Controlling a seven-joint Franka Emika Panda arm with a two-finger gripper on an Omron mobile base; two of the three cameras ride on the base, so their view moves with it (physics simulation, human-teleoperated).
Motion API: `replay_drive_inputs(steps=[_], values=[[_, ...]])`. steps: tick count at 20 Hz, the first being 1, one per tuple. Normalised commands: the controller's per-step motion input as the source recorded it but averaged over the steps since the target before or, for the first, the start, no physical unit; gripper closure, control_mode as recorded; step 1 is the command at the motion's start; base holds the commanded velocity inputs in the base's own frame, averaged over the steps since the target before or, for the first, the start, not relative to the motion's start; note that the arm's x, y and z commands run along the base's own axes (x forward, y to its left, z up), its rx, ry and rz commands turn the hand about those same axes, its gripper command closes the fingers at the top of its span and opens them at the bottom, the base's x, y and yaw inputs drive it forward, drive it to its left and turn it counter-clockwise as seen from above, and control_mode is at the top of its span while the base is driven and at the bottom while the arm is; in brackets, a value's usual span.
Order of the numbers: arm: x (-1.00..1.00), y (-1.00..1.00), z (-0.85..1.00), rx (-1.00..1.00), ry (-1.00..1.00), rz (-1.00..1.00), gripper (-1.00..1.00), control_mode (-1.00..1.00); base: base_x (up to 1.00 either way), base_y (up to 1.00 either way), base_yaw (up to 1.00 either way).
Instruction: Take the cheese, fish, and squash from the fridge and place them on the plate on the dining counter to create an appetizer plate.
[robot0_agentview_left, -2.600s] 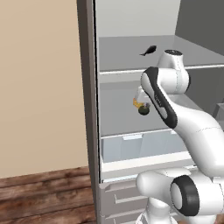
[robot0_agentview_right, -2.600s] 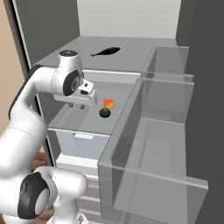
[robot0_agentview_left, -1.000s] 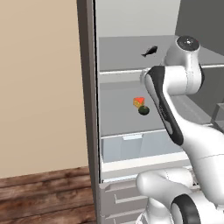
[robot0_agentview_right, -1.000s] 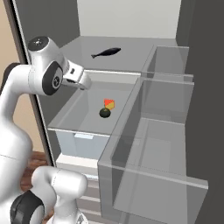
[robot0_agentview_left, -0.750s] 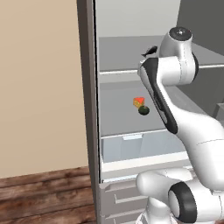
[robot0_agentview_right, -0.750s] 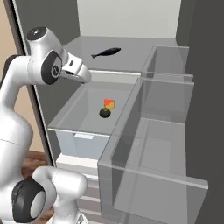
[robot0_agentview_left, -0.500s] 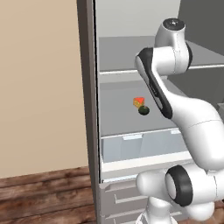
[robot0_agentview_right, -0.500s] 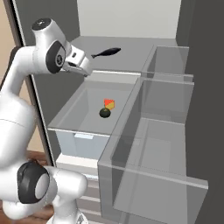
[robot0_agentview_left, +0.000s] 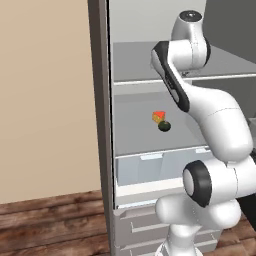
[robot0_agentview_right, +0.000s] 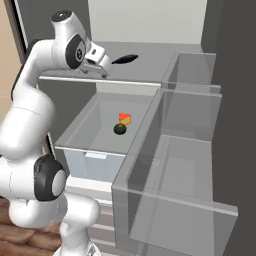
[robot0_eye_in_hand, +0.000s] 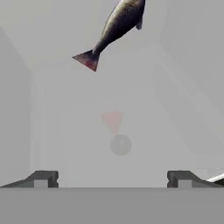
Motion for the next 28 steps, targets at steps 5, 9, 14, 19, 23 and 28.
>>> replay_drive_inputs(steps=[5, 9, 14, 19, 23, 28], values=[[0.55, -0.01, 0.00, 0.00, 0.00, -0.07, -1.00, -1.00, 0.00, 0.00, 0.00], [0.48, 0.00, -0.01, 0.00, -0.04, -0.10, -1.00, -1.00, 0.00, 0.00, 0.00], [0.48, 0.00, 0.00, 0.00, -0.05, -0.11, -1.00, -1.00, 0.00, 0.00, 0.00], [0.48, -0.13, -0.07, 0.00, -0.03, -0.12, -1.00, -1.00, 0.00, 0.00, 0.00], [0.52, -0.26, -0.14, 0.00, 0.00, -0.14, -1.00, -1.00, 0.00, 0.00, 0.00], [0.48, -0.09, -0.10, 0.00, 0.00, -0.13, -1.00, -1.00, 0.00, 0.00, 0.00]])
